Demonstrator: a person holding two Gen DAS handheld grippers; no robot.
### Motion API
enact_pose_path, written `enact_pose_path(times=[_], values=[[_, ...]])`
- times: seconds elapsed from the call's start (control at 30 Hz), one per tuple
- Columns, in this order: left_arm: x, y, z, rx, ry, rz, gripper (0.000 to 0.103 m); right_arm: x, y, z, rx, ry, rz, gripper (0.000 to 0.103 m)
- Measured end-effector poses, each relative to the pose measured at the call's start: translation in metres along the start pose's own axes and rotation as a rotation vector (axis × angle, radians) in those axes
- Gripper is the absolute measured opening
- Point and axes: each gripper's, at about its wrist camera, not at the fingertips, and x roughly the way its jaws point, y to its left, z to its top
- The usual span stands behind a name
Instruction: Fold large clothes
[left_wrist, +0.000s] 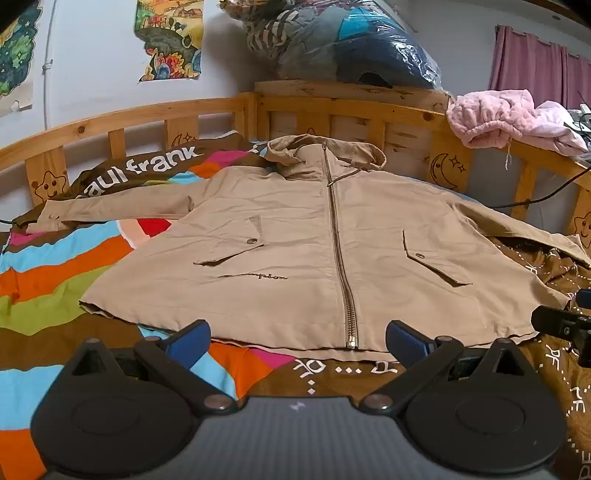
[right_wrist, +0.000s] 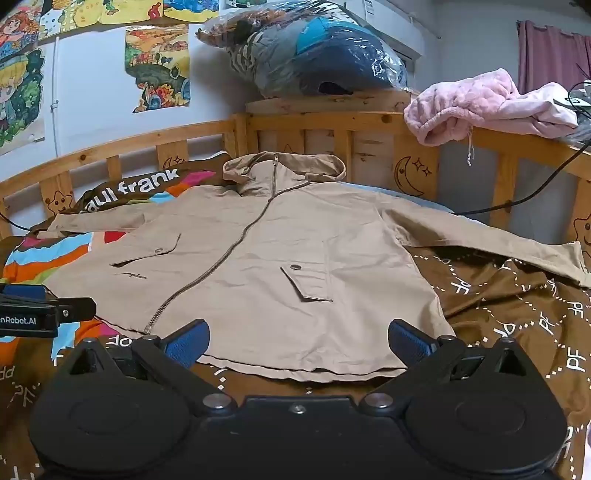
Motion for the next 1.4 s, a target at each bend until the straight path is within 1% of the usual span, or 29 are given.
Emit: enact_pose_path(times=[0.6,1.4], values=[[0.0042,0.0008,-0.0046,-0.015,-0.003,-0.013,0.103,0.0019,-0.0022,-0.0012,-0.007,0.003,-0.005,0.102],[0.0018,-0.0032,-0.0017,-0.026,-0.003,-0.018,0.103,0.0022,-0.0033,-0.002,-0.006,0.004,-0.006,0.102]])
